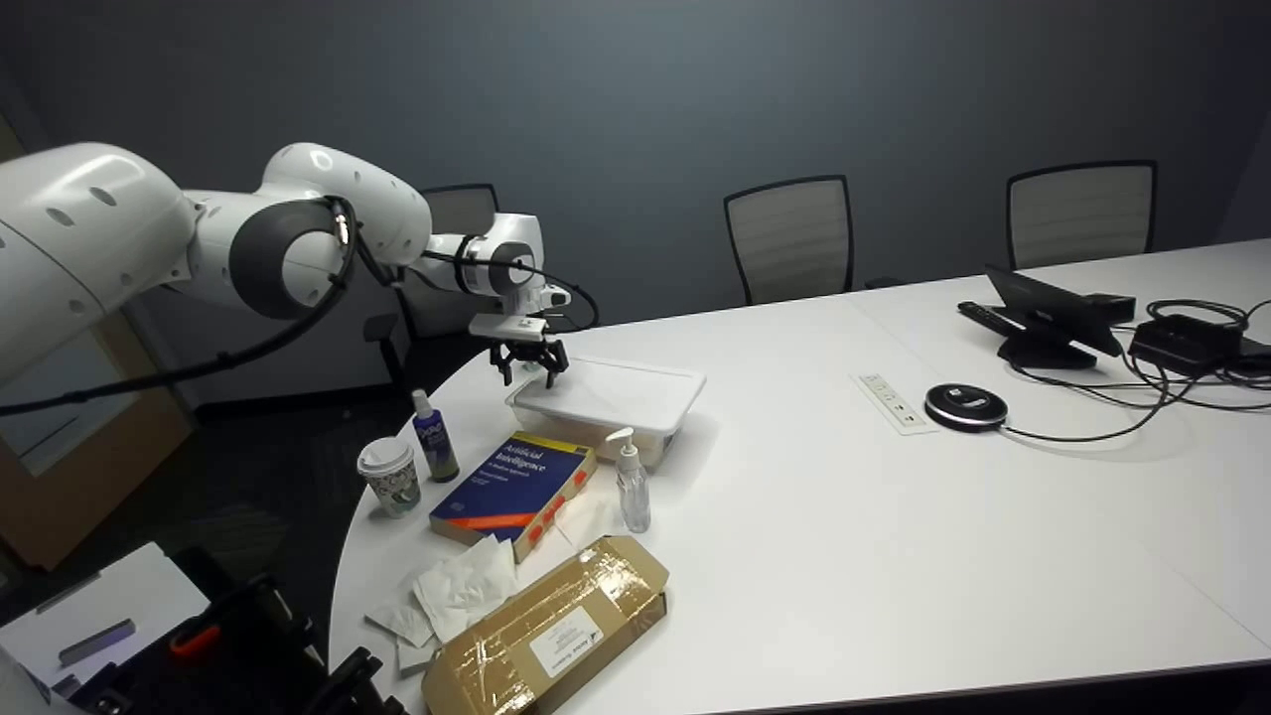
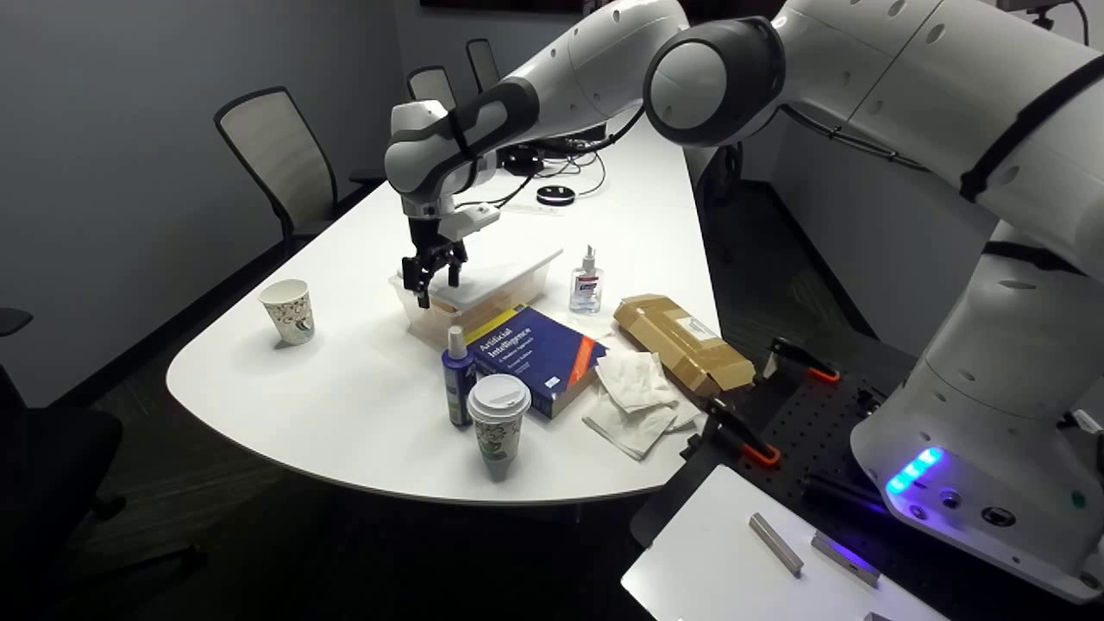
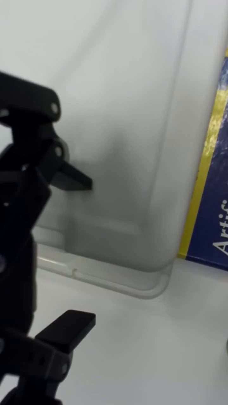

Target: Fully close the tote

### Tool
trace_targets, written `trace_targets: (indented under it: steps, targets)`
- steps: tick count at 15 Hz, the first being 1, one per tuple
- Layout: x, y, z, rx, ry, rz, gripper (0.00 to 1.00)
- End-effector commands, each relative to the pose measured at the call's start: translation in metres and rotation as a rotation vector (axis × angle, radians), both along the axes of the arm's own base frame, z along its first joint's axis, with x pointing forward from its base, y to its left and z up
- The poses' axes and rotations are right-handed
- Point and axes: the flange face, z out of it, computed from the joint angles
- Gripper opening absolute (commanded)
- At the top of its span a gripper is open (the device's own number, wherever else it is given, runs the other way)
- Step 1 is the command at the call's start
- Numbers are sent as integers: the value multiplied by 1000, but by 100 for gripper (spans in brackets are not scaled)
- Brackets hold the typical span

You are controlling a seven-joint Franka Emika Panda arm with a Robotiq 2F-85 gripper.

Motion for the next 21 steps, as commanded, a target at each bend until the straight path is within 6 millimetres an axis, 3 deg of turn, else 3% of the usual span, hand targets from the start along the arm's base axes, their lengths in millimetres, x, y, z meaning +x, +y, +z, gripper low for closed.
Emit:
trace_targets:
  steps: [1,10,21]
  targets:
    - [1,11,-5,55,31,39,100]
    - [0,23,-10,115,71,116,100]
    - [2,36,2,144,59,138,100]
